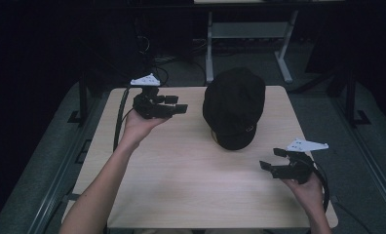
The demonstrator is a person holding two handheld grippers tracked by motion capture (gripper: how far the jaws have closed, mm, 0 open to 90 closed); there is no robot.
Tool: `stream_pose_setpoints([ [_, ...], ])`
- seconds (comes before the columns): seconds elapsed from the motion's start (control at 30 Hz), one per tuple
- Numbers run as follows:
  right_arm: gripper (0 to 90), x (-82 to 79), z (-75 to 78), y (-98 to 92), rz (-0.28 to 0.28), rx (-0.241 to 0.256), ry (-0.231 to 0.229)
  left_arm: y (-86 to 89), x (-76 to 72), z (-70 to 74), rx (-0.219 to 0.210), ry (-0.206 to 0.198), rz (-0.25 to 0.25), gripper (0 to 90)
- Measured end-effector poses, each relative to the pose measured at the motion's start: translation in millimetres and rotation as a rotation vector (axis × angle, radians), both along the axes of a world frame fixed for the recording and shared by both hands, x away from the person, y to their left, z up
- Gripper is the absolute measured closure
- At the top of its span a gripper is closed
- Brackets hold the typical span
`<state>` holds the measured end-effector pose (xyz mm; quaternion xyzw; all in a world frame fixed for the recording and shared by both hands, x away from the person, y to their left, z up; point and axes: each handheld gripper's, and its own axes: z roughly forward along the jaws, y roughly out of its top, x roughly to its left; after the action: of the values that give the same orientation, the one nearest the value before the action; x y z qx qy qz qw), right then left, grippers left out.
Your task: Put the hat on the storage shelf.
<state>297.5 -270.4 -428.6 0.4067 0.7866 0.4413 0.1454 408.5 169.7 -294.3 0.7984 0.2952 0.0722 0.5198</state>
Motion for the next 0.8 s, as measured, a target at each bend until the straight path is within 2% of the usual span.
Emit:
stream_pose_setpoints([
  [0.4, 20.8, -0.2, 0.0, 2.6, 0.007, -0.013, -0.005, 16.7, -16.6, -13.2, 0.007, -0.009, 0.021, 36.1],
  [0.8, 20.7, 0.0, -0.9, 5.9, 0.017, -0.024, -0.003, 30.0, -30.4, -33.7, 0.017, 0.003, 0.043, 34.1],
])
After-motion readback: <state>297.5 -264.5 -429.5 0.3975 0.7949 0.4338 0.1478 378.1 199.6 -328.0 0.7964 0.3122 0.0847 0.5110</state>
